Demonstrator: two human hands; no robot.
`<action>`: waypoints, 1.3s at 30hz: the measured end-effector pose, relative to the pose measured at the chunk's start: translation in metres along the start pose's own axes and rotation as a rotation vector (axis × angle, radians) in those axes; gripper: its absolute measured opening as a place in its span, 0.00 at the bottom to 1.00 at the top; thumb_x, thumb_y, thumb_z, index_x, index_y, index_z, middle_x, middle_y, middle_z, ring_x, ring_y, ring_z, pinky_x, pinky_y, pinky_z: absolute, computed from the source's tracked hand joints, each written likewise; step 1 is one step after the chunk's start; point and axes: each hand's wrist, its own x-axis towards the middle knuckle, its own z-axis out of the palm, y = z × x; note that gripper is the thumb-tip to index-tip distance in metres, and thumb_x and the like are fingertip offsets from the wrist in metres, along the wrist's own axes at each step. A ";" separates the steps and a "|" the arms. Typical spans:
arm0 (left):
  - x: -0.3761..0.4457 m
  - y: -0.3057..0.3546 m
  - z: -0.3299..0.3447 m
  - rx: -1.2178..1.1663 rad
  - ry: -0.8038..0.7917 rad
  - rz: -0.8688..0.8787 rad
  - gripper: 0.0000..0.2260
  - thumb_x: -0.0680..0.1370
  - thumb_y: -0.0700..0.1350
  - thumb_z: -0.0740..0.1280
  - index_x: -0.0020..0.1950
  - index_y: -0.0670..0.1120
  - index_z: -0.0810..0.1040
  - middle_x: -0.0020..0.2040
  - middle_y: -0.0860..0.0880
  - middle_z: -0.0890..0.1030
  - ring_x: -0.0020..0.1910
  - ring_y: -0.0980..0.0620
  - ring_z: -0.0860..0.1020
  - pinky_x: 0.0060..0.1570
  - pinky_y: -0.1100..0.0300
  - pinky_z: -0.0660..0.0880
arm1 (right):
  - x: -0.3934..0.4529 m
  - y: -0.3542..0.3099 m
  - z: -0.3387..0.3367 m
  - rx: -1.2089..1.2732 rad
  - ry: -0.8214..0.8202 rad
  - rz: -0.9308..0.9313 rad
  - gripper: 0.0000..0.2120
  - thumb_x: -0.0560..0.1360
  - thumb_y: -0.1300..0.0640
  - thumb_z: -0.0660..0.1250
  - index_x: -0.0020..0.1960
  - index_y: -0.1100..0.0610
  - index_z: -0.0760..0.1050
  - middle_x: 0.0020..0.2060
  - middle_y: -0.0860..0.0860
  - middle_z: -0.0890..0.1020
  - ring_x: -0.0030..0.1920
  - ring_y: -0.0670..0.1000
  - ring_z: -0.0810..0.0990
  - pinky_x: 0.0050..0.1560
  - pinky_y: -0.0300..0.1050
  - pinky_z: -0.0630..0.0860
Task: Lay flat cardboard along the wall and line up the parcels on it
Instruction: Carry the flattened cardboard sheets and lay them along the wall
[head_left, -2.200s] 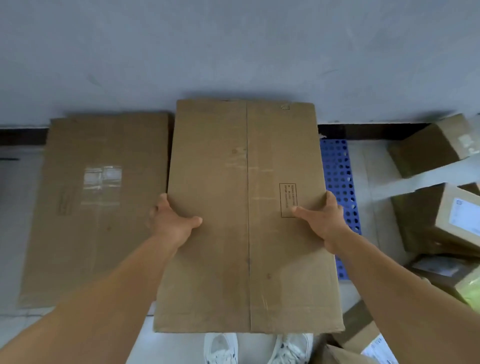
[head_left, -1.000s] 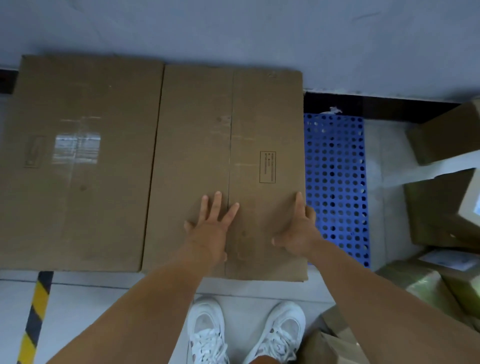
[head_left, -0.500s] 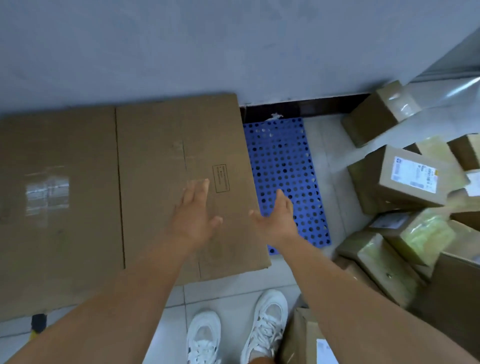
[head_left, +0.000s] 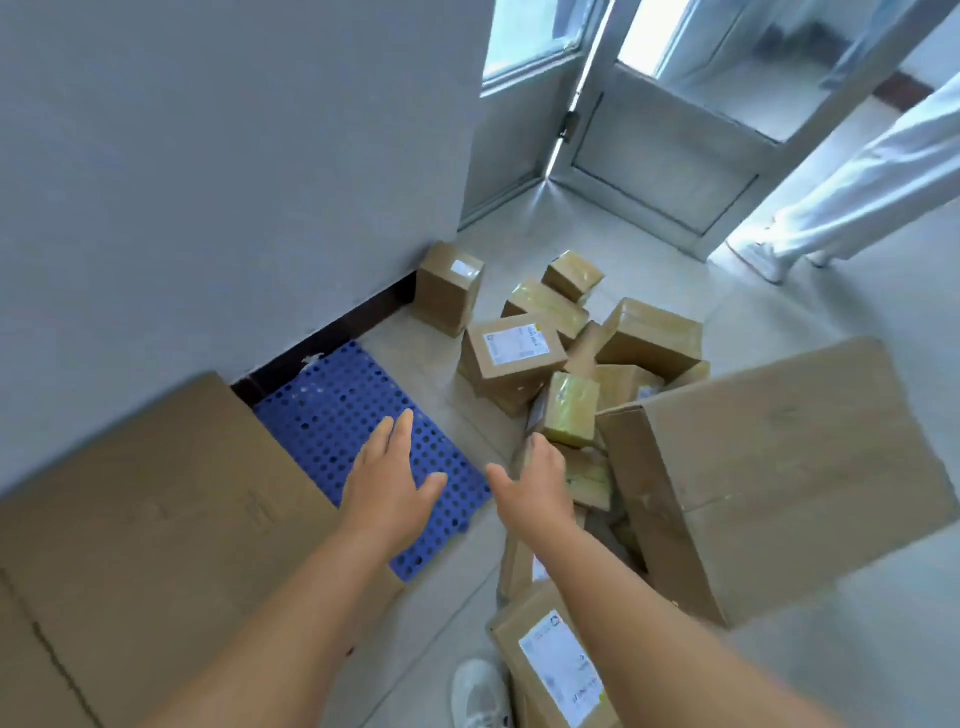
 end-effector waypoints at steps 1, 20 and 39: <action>-0.001 0.016 0.002 0.002 -0.011 0.028 0.36 0.79 0.55 0.63 0.79 0.53 0.44 0.79 0.51 0.46 0.77 0.51 0.47 0.74 0.51 0.52 | -0.003 0.007 -0.015 0.021 0.030 0.019 0.36 0.78 0.48 0.63 0.78 0.58 0.49 0.77 0.53 0.52 0.76 0.52 0.55 0.73 0.47 0.56; -0.028 0.255 0.133 0.049 -0.269 0.358 0.30 0.78 0.50 0.66 0.77 0.51 0.56 0.73 0.48 0.66 0.69 0.47 0.67 0.64 0.53 0.66 | -0.047 0.208 -0.218 0.431 0.443 0.417 0.34 0.78 0.47 0.63 0.78 0.53 0.51 0.76 0.53 0.57 0.74 0.56 0.62 0.69 0.51 0.63; 0.109 0.379 0.271 0.474 -0.266 0.395 0.40 0.75 0.52 0.70 0.79 0.49 0.49 0.76 0.45 0.59 0.72 0.46 0.63 0.67 0.49 0.65 | 0.072 0.367 -0.297 0.588 0.432 0.698 0.36 0.77 0.46 0.64 0.78 0.55 0.50 0.75 0.54 0.59 0.70 0.58 0.67 0.64 0.51 0.68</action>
